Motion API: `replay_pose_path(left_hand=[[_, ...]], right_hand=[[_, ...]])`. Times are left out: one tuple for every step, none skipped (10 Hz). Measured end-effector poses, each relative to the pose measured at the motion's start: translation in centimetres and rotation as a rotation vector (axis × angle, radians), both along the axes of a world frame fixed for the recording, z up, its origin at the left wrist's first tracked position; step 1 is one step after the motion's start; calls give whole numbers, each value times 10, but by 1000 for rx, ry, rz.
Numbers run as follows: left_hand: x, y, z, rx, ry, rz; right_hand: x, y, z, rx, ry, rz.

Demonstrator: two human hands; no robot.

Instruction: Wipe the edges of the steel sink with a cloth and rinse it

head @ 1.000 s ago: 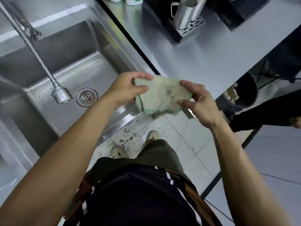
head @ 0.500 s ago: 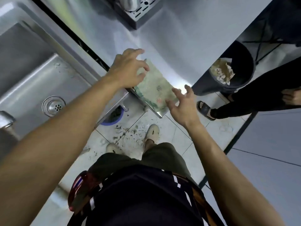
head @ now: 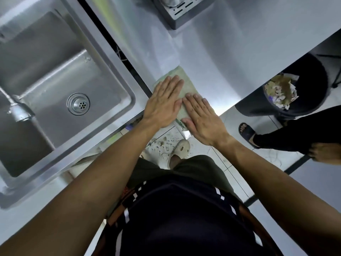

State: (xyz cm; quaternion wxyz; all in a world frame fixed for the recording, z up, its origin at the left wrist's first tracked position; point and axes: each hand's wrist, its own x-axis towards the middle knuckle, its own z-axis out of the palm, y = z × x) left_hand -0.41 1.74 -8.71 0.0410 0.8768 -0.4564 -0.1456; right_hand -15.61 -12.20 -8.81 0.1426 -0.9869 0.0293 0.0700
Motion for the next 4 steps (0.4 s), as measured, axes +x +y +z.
replay_pose_path(left_hand=[[2, 0, 0, -3, 29, 2], [-1, 2, 2, 27, 32, -6], [9, -2, 4, 25, 62, -6], [-2, -2, 9, 34, 38, 22]], right_hand=[[2, 1, -1, -13, -3, -17], [-4, 6, -3, -36, 7, -31], [5, 3, 2, -46, 27, -28], [-8, 6, 6, -6, 18, -47]])
